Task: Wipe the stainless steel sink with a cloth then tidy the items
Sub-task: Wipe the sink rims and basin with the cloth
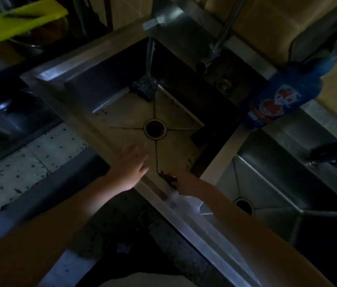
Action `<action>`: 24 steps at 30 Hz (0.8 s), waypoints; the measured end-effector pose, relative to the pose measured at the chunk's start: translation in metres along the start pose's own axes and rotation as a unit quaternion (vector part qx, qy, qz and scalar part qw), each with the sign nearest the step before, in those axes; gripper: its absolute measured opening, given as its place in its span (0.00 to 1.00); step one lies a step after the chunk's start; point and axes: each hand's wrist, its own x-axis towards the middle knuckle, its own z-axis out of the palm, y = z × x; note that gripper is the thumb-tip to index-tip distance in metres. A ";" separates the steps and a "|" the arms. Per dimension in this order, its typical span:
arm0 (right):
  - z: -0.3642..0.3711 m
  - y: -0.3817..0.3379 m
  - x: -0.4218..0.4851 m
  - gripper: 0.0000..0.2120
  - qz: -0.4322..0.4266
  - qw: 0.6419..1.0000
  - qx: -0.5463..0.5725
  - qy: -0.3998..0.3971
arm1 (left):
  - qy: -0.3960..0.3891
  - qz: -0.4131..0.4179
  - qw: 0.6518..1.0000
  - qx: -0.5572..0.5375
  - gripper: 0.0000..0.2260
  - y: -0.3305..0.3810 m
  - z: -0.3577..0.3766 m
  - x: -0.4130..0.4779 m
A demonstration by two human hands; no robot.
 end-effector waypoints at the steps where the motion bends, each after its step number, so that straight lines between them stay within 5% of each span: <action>1: -0.003 0.002 0.004 0.16 -0.001 0.999 -0.028 -0.036 | 0.003 0.003 1.000 0.006 0.17 0.002 0.000 0.001; 4: -0.008 0.006 0.017 0.08 0.003 0.985 -0.140 -0.099 | 0.014 0.005 1.000 0.005 0.15 0.009 0.000 0.004; 13: -0.028 0.021 0.045 0.16 -0.020 0.943 -0.266 -0.199 | -0.027 -0.024 0.999 -0.010 0.13 0.024 0.003 0.010; 18: -0.082 0.065 0.071 0.16 0.035 0.935 -0.310 -0.171 | 0.022 0.006 1.000 -0.020 0.11 0.023 0.001 0.008; 24: -0.123 0.098 0.093 0.21 0.110 0.935 -0.311 -0.129 | -0.012 0.031 0.998 -0.058 0.10 0.029 0.005 0.008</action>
